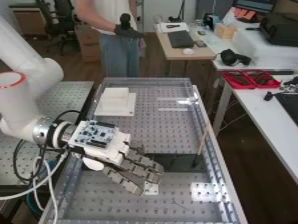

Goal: Grab the bearing and place it in the white container

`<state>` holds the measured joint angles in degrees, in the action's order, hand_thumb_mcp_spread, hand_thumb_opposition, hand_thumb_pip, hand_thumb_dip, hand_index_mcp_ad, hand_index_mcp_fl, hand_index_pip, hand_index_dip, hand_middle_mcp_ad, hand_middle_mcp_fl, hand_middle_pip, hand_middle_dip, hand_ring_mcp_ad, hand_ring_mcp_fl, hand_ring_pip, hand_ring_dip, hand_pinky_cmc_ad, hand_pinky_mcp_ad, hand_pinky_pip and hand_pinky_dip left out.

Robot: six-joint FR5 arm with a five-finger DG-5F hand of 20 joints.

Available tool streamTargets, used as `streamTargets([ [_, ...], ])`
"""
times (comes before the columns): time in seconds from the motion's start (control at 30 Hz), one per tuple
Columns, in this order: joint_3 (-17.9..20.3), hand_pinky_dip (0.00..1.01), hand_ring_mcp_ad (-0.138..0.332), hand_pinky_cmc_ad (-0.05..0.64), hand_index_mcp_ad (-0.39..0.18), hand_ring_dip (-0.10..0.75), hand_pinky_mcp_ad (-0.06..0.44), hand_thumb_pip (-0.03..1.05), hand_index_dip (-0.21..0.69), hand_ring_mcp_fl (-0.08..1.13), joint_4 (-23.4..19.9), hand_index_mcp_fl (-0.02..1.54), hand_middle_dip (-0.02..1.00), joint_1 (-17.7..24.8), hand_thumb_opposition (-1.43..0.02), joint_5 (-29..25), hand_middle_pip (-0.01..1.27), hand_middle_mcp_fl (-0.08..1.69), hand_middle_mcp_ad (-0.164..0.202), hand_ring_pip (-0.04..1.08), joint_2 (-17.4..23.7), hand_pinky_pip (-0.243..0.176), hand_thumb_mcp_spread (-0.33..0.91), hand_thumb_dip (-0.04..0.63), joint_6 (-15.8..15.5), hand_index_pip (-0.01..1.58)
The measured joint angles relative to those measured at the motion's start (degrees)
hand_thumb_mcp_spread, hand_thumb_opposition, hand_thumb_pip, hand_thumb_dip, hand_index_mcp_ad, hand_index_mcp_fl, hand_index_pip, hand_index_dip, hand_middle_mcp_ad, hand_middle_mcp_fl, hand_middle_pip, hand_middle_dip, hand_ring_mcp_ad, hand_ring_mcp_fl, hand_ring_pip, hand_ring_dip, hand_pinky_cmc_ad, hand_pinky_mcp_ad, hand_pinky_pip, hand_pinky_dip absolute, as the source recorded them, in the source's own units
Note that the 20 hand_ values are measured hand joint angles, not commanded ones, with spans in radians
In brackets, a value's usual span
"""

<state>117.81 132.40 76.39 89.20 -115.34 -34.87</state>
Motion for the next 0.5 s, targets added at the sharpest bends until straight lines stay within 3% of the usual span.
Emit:
streamTargets([
  [0.3, 2.21, 0.18, 0.127, 0.386, -0.126, 0.103, 0.281, 0.56, 0.187, 0.00, -5.07, 0.16, 0.25, 0.41, -0.87, -1.18, 0.14, 0.08, 0.099, 0.10, -0.36, -0.042, 0.45, 0.316, 1.16, 1.34],
  [0.5, 2.36, 0.18, 0.127, 0.386, -0.126, 0.103, 0.281, 0.56, 0.187, 0.00, -5.73, 0.17, 0.25, 0.71, -0.87, -1.13, 0.14, 0.08, 0.099, 0.10, -0.66, -0.042, 0.45, 0.316, 0.27, 1.35],
])
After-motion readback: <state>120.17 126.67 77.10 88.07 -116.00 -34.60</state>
